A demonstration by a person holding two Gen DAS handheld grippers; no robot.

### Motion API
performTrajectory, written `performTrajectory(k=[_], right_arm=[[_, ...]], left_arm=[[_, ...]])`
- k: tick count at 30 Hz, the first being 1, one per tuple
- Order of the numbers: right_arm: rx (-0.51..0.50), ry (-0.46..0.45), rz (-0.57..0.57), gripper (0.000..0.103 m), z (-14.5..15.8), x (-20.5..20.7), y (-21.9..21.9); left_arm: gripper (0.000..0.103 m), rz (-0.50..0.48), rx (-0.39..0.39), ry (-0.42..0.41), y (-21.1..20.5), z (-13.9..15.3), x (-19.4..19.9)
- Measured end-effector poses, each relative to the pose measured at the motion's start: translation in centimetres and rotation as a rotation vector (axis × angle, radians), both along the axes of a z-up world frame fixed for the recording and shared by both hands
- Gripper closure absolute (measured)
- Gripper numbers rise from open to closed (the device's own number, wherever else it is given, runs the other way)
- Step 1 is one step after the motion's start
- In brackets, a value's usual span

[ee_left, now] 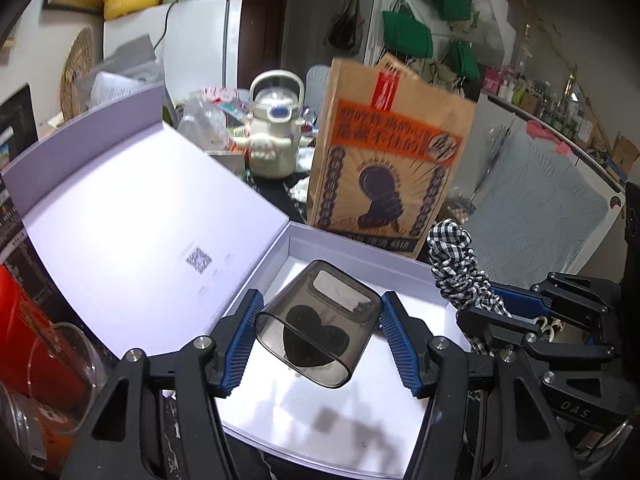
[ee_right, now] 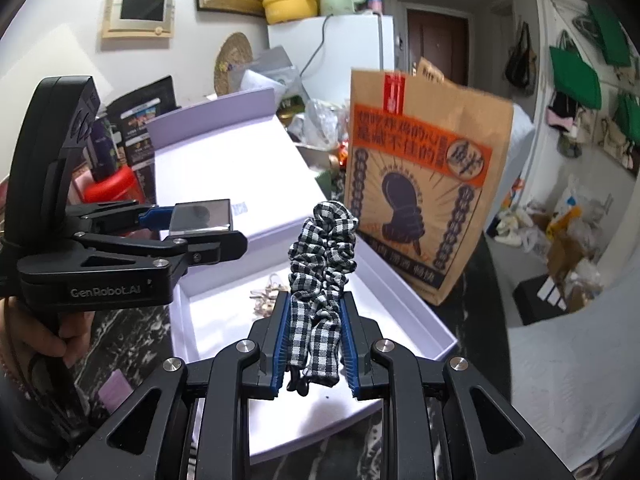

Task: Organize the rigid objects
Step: 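Lower the gingham scrunchie into the box with the right tool while the left tool lowers the grey case in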

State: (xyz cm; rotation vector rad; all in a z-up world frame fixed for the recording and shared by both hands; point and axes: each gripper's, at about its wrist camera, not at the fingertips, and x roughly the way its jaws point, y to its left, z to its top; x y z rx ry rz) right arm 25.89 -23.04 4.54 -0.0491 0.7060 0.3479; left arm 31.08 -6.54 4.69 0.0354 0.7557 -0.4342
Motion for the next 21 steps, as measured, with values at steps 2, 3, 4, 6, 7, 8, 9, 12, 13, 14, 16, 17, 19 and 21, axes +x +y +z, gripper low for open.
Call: performTrajectory(k=[2, 3, 4, 6, 7, 8, 9, 12, 13, 14, 16, 17, 19, 21], right_arm=[[0.001, 0.014, -0.006, 0.080, -0.7, 0.5, 0.0], [0.002, 0.024, -0.010, 0.080, -1.2, 0.9, 0.0], [0.002, 0.031, -0.011, 0.080, -1.4, 1.2, 0.1], [-0.004, 0.059, -0.010, 0.080, -2.3, 1.8, 0.3], [-0.010, 0.073, -0.003, 0.080, -2.7, 2.0, 0.4], [-0.009, 0.080, -0.001, 0.080, -2.9, 2.1, 0.4], [-0.005, 0.094, 0.002, 0.080, -3.3, 2.3, 0.5], [-0.017, 0.122, 0.009, 0.080, -4.1, 2.6, 0.7], [-0.024, 0.127, 0.012, 0.080, -4.2, 2.8, 0.8], [-0.030, 0.135, 0.016, 0.080, -4.3, 3.0, 0.8], [-0.041, 0.151, 0.021, 0.080, -4.5, 3.4, 0.9], [-0.048, 0.161, 0.022, 0.080, -4.7, 3.6, 1.0], [-0.057, 0.186, 0.028, 0.080, -5.3, 4.0, 1.0], [-0.057, 0.217, 0.037, 0.080, -5.8, 4.4, 1.1]], left_arm=[[0.043, -0.010, 0.003, 0.028, 0.0, -0.8, 0.4], [0.043, -0.012, 0.000, 0.040, 0.0, -1.1, 0.7], [0.043, -0.009, -0.001, 0.058, 0.1, -1.5, 1.0], [0.043, -0.009, 0.007, 0.075, 0.0, -2.1, 1.3], [0.043, -0.013, 0.007, 0.089, 0.0, -2.4, 1.4], [0.043, -0.017, 0.003, 0.099, 0.0, -2.6, 1.5], [0.043, -0.021, -0.001, 0.113, -0.1, -2.8, 1.6], [0.043, -0.027, -0.003, 0.142, -0.4, -3.5, 1.9], [0.043, -0.030, -0.006, 0.157, -0.5, -3.8, 2.0], [0.043, -0.032, -0.010, 0.168, -0.6, -4.0, 2.0], [0.043, -0.038, -0.015, 0.196, -0.7, -4.5, 2.2], [0.043, -0.039, -0.015, 0.205, -0.8, -4.7, 2.3], [0.043, -0.041, -0.007, 0.218, -0.9, -5.1, 2.4], [0.043, -0.046, 0.000, 0.228, -1.0, -5.4, 2.4]])
